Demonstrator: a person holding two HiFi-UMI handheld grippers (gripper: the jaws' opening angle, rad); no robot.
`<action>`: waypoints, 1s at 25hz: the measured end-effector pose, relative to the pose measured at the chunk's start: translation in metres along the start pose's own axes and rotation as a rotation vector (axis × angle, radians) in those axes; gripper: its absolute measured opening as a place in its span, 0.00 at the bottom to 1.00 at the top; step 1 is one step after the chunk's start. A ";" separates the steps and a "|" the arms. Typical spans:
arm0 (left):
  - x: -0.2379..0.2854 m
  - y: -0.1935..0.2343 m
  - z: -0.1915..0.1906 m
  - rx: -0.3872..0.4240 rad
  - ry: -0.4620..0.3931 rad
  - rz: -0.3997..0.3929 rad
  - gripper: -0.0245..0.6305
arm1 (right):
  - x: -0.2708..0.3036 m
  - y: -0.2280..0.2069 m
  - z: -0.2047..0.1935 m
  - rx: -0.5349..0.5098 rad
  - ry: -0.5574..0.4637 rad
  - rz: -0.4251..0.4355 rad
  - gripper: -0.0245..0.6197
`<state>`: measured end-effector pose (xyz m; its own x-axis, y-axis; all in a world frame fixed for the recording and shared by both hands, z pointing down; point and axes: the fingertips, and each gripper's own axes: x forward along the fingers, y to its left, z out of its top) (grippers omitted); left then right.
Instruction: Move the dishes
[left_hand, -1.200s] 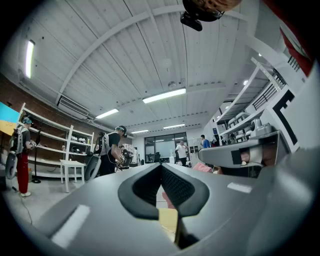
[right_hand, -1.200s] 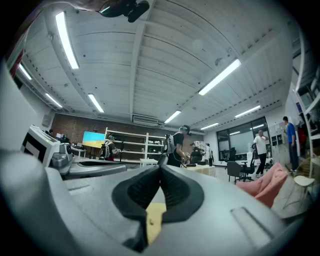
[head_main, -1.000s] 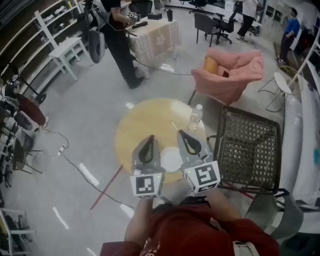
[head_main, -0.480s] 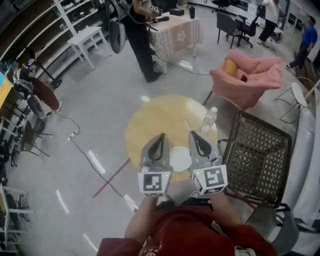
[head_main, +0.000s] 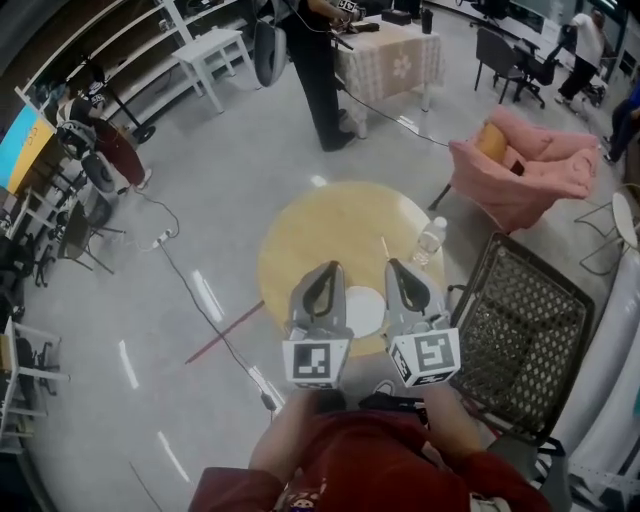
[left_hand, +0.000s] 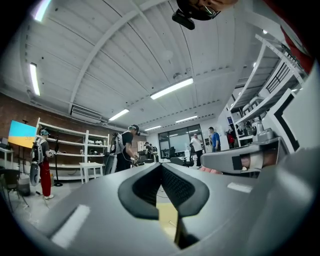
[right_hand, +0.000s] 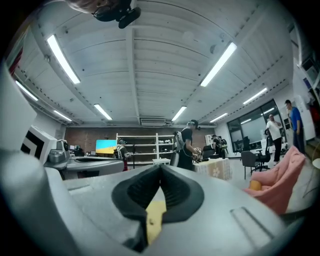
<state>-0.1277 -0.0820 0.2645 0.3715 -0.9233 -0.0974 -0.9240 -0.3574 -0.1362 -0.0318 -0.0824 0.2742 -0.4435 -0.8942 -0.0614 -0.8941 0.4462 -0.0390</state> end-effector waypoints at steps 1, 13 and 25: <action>0.000 -0.003 -0.001 0.003 0.000 0.011 0.05 | -0.001 -0.003 -0.002 0.004 0.001 0.009 0.04; -0.011 -0.001 -0.001 0.027 0.010 0.090 0.05 | -0.005 -0.002 -0.015 0.026 0.040 0.069 0.04; 0.003 0.054 -0.016 -0.025 -0.001 0.093 0.05 | 0.041 0.031 -0.036 -0.023 0.112 0.072 0.04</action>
<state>-0.1784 -0.1064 0.2728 0.2844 -0.9524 -0.1097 -0.9564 -0.2739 -0.1014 -0.0800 -0.1062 0.3064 -0.5096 -0.8590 0.0487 -0.8603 0.5095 -0.0159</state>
